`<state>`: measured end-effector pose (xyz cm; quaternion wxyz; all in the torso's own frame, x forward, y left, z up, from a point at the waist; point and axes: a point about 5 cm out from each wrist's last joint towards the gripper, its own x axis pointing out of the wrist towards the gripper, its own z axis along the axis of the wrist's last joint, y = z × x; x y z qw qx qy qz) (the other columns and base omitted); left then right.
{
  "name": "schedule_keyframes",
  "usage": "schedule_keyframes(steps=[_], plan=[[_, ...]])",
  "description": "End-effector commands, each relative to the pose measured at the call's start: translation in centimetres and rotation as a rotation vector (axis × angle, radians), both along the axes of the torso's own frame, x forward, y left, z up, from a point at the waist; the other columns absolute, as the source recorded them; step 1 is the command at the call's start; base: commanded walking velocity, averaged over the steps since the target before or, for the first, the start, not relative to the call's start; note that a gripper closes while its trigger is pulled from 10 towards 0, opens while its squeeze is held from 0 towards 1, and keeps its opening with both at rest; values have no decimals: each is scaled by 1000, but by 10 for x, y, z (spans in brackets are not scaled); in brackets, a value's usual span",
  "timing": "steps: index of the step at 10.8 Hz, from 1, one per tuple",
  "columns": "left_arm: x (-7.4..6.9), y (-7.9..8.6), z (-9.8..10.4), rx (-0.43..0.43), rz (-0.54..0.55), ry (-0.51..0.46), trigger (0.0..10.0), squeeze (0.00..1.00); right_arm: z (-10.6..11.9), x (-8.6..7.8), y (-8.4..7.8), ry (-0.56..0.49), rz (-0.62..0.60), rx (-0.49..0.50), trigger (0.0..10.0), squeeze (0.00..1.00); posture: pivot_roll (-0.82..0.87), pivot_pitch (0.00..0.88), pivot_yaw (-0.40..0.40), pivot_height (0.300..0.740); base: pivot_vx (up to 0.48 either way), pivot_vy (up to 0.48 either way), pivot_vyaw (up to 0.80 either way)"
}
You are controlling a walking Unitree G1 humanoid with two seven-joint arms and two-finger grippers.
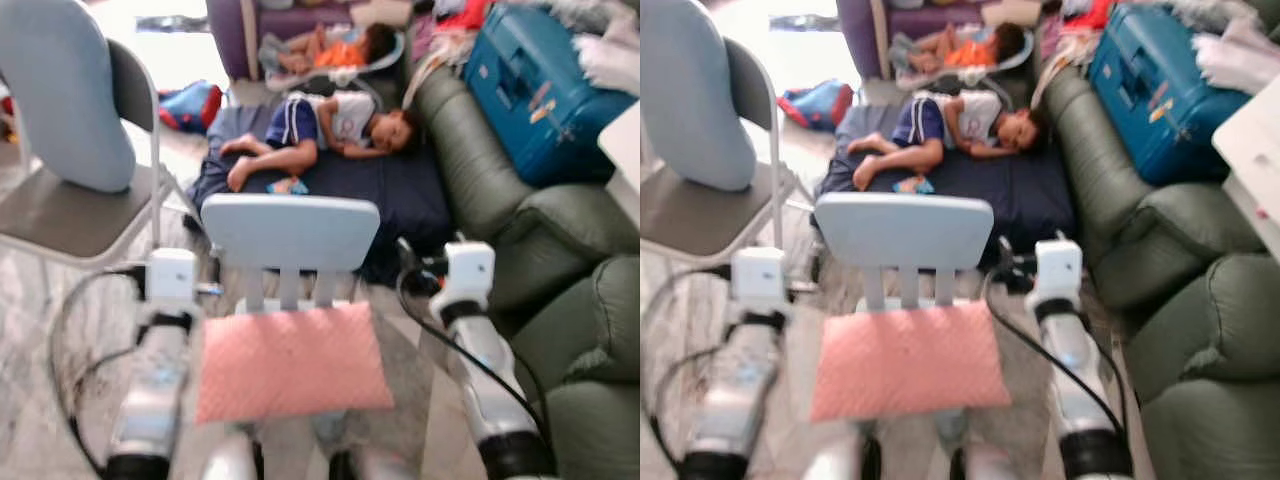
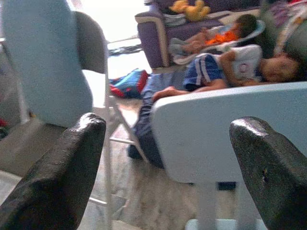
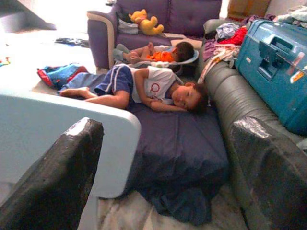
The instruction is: Move the pillow to the sofa
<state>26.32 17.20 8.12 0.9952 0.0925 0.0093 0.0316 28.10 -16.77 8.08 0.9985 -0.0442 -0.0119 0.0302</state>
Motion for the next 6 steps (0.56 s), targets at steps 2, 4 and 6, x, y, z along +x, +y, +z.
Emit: schedule_keyframes(steps=[2,4,6], plan=[[-1,5,1,31,15,10,10000,0,-1,1,-3,17,-9,0,10000,0,-9,165,-45,740,0,0,0],[-5,14,-1,53,41,23,10000,0,-3,-3,-1,23,5,-6,10000,0,-6,182,-42,740,0,0,0],[-15,15,-9,60,37,53,10000,0,-10,-10,4,49,16,7,10000,0,-4,184,-39,725,0,0,0]])
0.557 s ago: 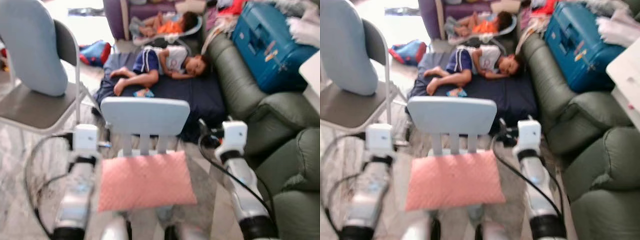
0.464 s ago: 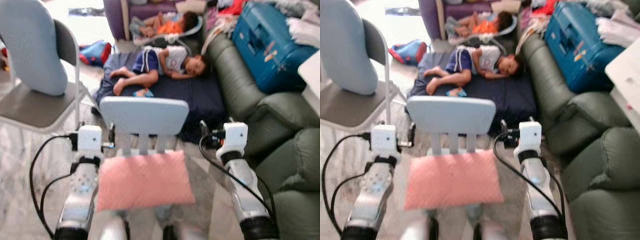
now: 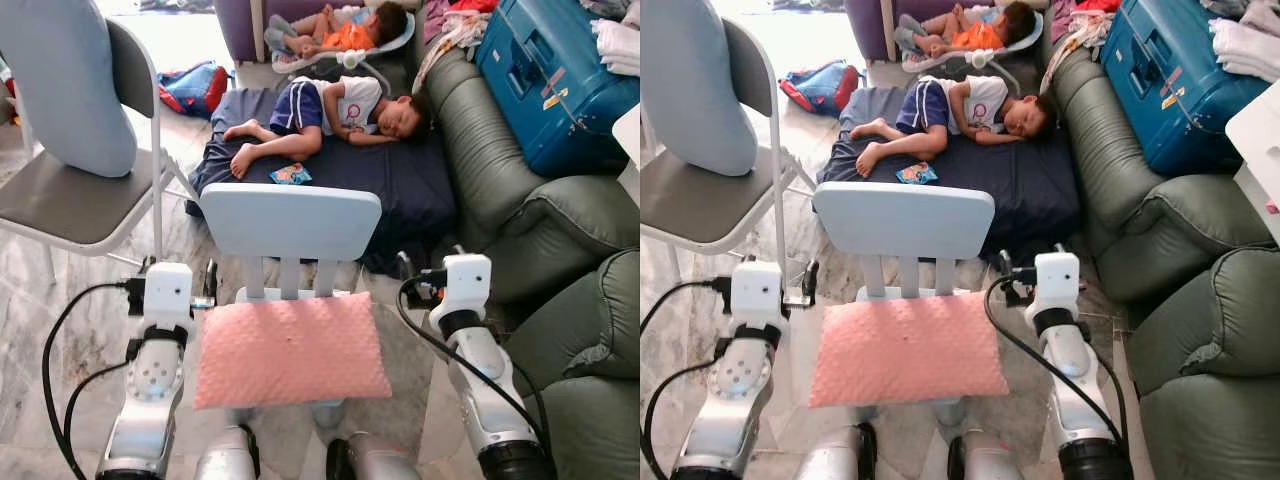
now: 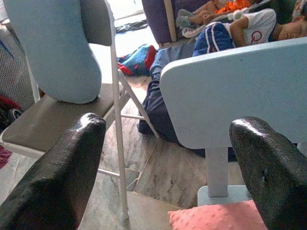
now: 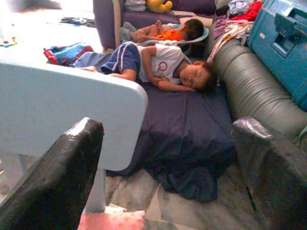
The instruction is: Move the pillow to the sofa
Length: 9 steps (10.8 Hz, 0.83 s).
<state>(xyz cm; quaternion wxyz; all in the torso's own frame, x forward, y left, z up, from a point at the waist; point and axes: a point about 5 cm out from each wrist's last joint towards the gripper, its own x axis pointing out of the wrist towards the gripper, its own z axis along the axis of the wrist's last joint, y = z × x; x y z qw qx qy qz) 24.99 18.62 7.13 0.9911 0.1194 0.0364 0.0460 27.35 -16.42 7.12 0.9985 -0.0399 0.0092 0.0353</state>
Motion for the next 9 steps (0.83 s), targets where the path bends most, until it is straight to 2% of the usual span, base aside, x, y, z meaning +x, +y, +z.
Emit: schedule_keyframes(steps=[1,6,9], plan=[[-1,0,1,7,2,0,10000,0,-1,-2,2,7,10,4,10000,0,-6,184,-38,705,0,0,0],[3,-2,6,4,4,-31,10000,0,-2,-2,-3,13,-1,-4,10000,0,-10,184,-37,620,0,0,0],[3,2,7,26,35,-32,10000,0,-4,-2,-2,19,8,6,10000,0,-7,184,-32,610,0,0,0]])
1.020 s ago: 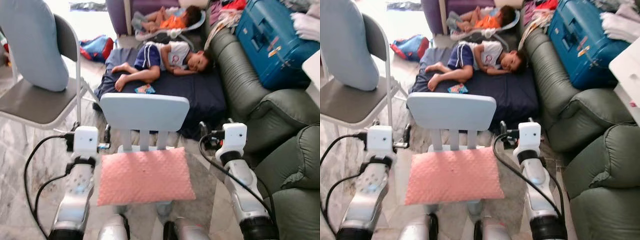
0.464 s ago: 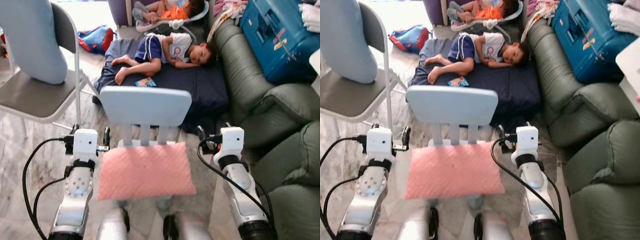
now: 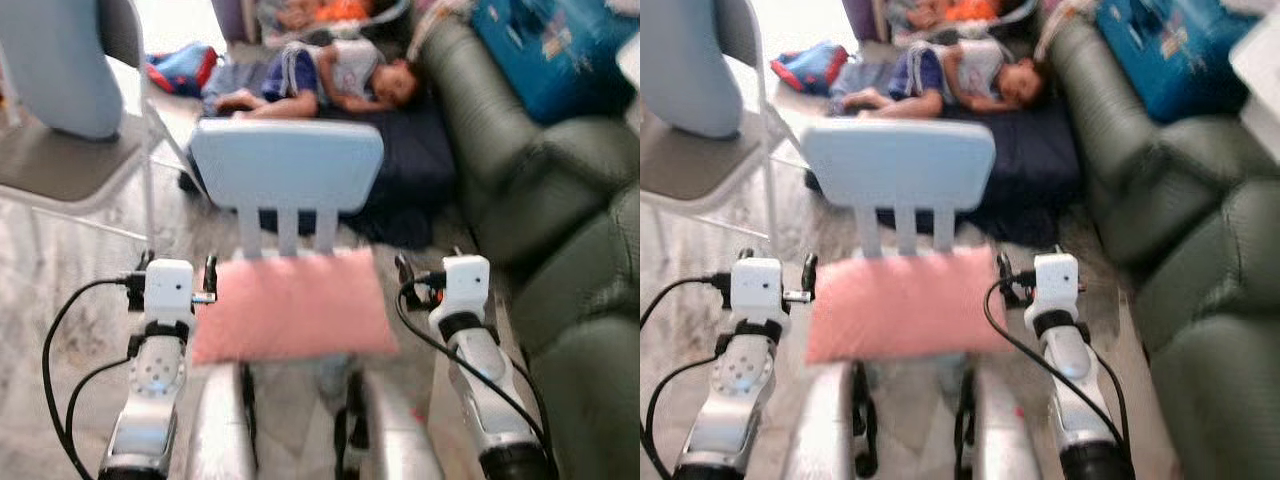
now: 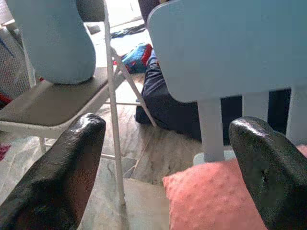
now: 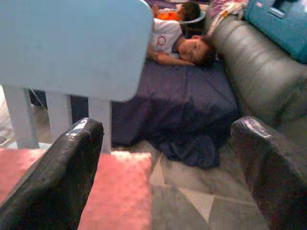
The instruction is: Move the pillow to the sofa
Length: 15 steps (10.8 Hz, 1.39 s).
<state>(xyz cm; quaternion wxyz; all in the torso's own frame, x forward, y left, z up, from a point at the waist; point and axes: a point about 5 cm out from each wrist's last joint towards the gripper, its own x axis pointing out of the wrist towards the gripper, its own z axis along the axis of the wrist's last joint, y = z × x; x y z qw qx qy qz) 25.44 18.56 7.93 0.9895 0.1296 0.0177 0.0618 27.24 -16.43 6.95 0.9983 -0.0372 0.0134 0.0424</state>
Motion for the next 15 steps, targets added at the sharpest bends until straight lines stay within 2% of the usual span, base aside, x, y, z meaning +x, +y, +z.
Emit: schedule_keyframes(steps=[1,7,13,15], plan=[[-1,4,0,20,27,1,10000,0,-3,-2,-1,11,-5,5,10000,0,-6,185,-31,610,0,0,0],[0,5,2,50,68,-11,10000,0,-5,-3,-2,19,14,-8,10000,0,-8,184,-32,606,0,0,0],[3,4,3,61,71,-22,10000,0,-5,-3,-1,15,27,7,10000,0,-14,182,-28,488,0,0,0],[5,7,6,54,82,-33,10000,0,-5,-2,-1,14,27,14,10000,0,-13,177,-29,484,0,0,0]])
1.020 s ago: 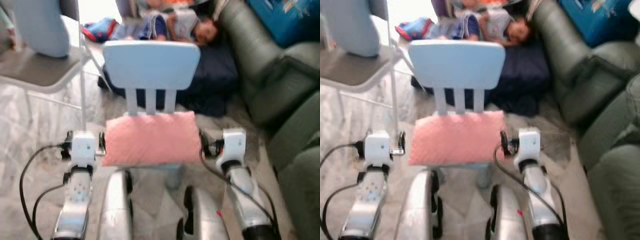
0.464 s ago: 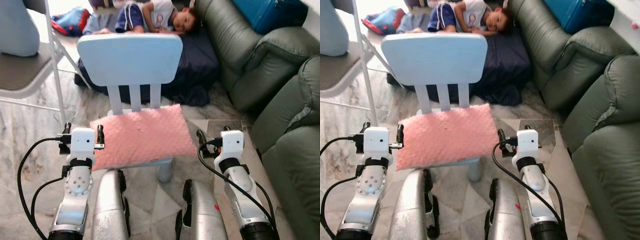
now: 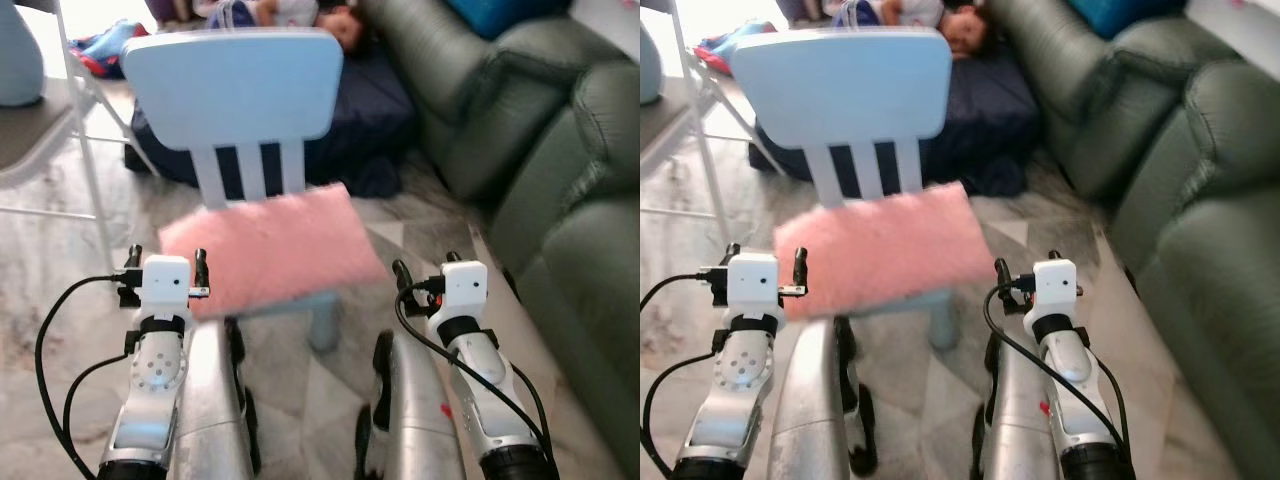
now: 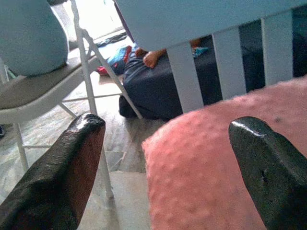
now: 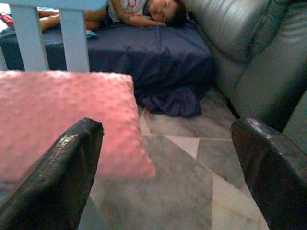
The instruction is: Move the pillow to the sofa
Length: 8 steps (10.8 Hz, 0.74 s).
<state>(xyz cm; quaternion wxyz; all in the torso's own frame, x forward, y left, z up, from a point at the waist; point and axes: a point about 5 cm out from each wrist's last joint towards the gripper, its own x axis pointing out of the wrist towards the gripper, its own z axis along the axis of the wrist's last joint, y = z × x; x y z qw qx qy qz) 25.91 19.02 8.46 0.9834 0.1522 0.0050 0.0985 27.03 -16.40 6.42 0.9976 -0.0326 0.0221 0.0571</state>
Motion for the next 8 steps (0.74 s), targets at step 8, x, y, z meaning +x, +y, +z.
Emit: schedule_keyframes(steps=[8], plan=[[-2,3,-2,1,18,9,10000,0,4,-3,5,-29,50,-2,10000,0,-16,183,-32,484,0,0,418]])
